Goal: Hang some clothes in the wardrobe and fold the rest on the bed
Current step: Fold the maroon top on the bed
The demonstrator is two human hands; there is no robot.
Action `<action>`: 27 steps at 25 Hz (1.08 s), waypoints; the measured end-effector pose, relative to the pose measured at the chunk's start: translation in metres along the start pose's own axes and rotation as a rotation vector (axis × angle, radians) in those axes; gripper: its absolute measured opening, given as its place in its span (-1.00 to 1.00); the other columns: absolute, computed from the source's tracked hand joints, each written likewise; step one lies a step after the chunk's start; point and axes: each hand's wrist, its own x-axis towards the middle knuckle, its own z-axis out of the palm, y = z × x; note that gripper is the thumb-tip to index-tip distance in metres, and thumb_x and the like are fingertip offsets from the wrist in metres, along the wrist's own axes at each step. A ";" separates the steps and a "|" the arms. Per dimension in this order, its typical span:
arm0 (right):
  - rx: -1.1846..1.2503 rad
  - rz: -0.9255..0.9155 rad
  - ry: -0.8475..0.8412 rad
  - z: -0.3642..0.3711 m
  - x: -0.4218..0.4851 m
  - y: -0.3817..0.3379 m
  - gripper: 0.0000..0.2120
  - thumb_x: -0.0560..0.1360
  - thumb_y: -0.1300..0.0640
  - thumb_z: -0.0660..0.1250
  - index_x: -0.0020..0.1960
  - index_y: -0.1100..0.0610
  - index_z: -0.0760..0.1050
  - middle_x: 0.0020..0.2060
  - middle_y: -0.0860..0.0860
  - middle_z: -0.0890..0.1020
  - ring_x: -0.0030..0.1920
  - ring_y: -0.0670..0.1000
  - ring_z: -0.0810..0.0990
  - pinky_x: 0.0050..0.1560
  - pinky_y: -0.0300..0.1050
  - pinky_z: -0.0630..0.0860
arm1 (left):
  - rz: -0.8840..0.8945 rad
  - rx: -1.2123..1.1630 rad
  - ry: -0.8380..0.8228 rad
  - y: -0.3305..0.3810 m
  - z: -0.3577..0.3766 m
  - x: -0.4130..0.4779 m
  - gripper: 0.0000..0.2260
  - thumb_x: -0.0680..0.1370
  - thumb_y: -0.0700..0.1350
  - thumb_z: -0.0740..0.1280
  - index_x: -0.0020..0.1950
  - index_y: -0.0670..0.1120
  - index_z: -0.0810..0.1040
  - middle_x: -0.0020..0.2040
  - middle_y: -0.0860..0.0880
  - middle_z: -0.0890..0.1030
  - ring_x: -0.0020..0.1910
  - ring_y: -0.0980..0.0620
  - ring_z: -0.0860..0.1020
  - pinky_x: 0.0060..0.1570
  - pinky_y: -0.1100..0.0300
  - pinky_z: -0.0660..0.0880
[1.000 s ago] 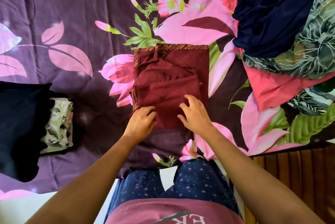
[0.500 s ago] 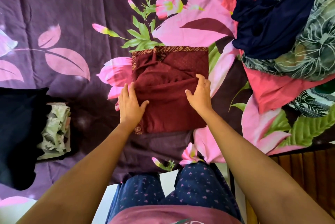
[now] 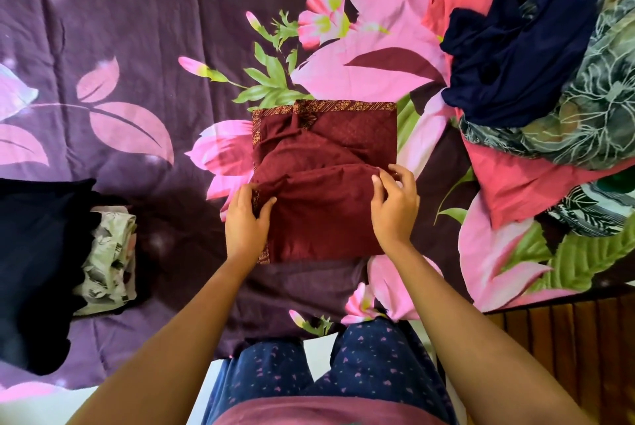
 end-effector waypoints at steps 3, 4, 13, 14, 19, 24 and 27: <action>0.044 -0.062 0.145 -0.003 0.011 -0.003 -0.78 0.53 0.14 0.27 -0.03 0.26 0.63 -0.06 0.14 0.62 -0.08 0.17 0.62 -0.12 -0.01 0.49 | 0.123 -0.007 0.082 0.009 -0.004 0.008 -0.77 0.51 -0.18 0.38 0.07 -0.29 0.50 -0.04 -0.22 0.56 -0.04 -0.19 0.52 -0.01 0.10 0.38; 0.058 -0.073 0.165 -0.003 0.021 -0.007 -0.78 0.53 0.15 0.27 -0.05 0.28 0.62 -0.09 0.16 0.62 -0.10 0.18 0.62 -0.13 -0.01 0.50 | 0.146 -0.019 0.091 0.014 -0.005 0.019 -0.78 0.51 -0.19 0.38 0.05 -0.30 0.50 -0.06 -0.23 0.55 -0.06 -0.18 0.51 -0.05 0.18 0.34; 0.208 0.189 -0.121 0.022 0.114 -0.021 -0.70 0.58 0.14 0.23 0.23 0.28 0.49 0.15 0.22 0.53 0.21 0.17 0.48 0.17 -0.21 0.33 | 0.061 -0.084 0.041 0.061 0.010 0.120 -0.55 0.53 -0.07 0.36 0.34 -0.22 0.36 0.22 -0.20 0.47 0.21 -0.12 0.43 0.15 0.23 0.29; 0.183 0.274 -0.239 0.026 0.113 -0.015 -0.64 0.59 0.10 0.22 0.32 0.25 0.42 0.25 0.21 0.47 0.30 0.16 0.41 0.27 -0.15 0.29 | -0.034 -0.087 0.009 0.056 0.012 0.120 -0.46 0.52 -0.02 0.37 0.40 -0.21 0.30 0.29 -0.19 0.43 0.28 -0.11 0.39 0.22 0.18 0.27; 0.052 0.515 -0.416 0.026 0.059 0.003 -0.38 0.54 -0.05 0.29 0.45 0.25 0.19 0.33 0.27 0.33 0.35 0.24 0.31 0.34 0.01 0.22 | -0.542 -0.112 -0.097 0.020 0.019 0.077 -0.10 0.37 0.26 0.42 0.49 -0.19 0.14 0.44 -0.22 0.26 0.43 -0.18 0.25 0.41 -0.04 0.18; 0.301 0.682 -0.382 0.024 0.047 0.005 -0.32 0.40 -0.14 0.44 0.36 0.21 0.36 0.24 0.12 0.52 0.25 0.11 0.49 0.29 -0.03 0.41 | -0.593 -0.164 -0.244 0.008 0.022 0.064 -0.20 0.26 0.26 0.51 0.33 -0.15 0.36 0.24 -0.07 0.51 0.24 -0.09 0.47 0.28 0.05 0.36; 0.403 0.784 -0.442 0.020 0.054 0.007 -0.35 0.23 -0.21 0.53 0.19 0.13 0.55 0.07 -0.01 0.63 0.09 0.03 0.59 0.19 -0.01 0.52 | -0.665 -0.340 -0.320 0.004 0.018 0.073 -0.47 0.21 0.14 0.56 0.07 -0.09 0.59 -0.01 -0.04 0.65 -0.02 -0.04 0.61 0.09 0.03 0.54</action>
